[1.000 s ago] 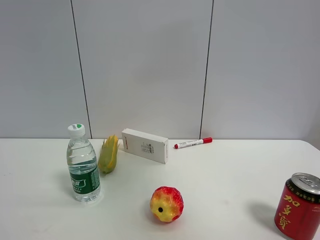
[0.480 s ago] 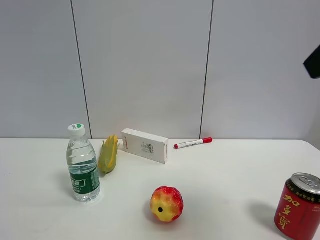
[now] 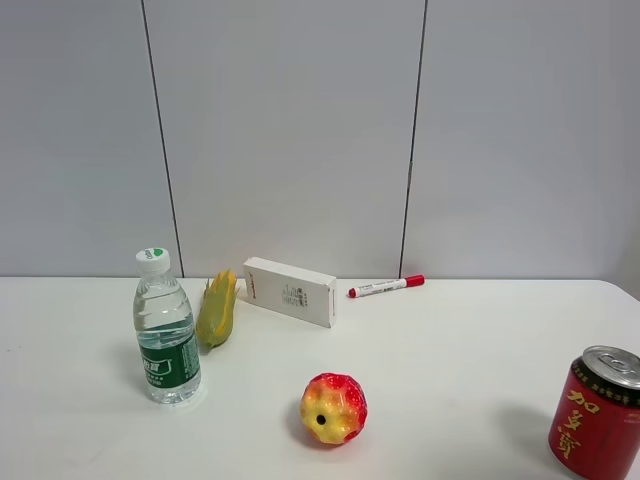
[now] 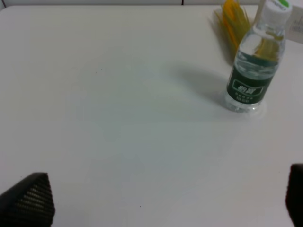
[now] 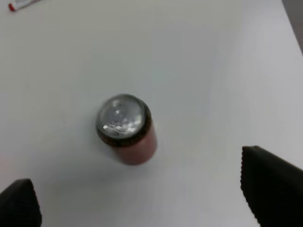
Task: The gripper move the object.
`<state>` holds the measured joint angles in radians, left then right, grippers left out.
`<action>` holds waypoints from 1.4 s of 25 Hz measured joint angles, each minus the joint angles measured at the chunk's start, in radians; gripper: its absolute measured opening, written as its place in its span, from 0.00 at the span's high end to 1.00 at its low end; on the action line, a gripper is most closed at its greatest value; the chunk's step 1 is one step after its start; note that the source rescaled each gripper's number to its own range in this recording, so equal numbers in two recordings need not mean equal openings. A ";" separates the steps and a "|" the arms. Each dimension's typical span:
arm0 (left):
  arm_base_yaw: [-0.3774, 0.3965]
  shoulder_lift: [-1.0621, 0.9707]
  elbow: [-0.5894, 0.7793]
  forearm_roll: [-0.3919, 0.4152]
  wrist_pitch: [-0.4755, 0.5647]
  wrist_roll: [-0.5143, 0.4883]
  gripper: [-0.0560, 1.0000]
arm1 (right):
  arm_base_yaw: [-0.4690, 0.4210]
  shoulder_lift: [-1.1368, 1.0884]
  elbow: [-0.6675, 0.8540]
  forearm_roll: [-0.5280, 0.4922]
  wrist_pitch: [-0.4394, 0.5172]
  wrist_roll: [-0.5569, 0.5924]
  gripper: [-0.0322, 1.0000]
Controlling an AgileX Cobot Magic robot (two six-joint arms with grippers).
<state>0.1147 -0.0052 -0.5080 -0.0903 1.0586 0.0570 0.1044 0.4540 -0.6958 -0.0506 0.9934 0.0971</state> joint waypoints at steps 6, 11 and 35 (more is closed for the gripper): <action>0.000 0.000 0.000 0.000 0.000 -0.001 0.00 | -0.065 -0.128 0.040 0.015 0.092 0.001 0.28; 0.000 0.000 0.000 0.000 0.000 -0.001 0.00 | -0.066 -0.242 0.071 0.051 0.158 -0.005 0.28; 0.000 0.000 0.000 0.000 0.000 -0.001 0.00 | -0.066 -0.457 0.197 0.075 0.071 -0.114 0.28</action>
<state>0.1147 -0.0052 -0.5080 -0.0903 1.0586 0.0562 0.0386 -0.0030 -0.4989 0.0242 1.0642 -0.0165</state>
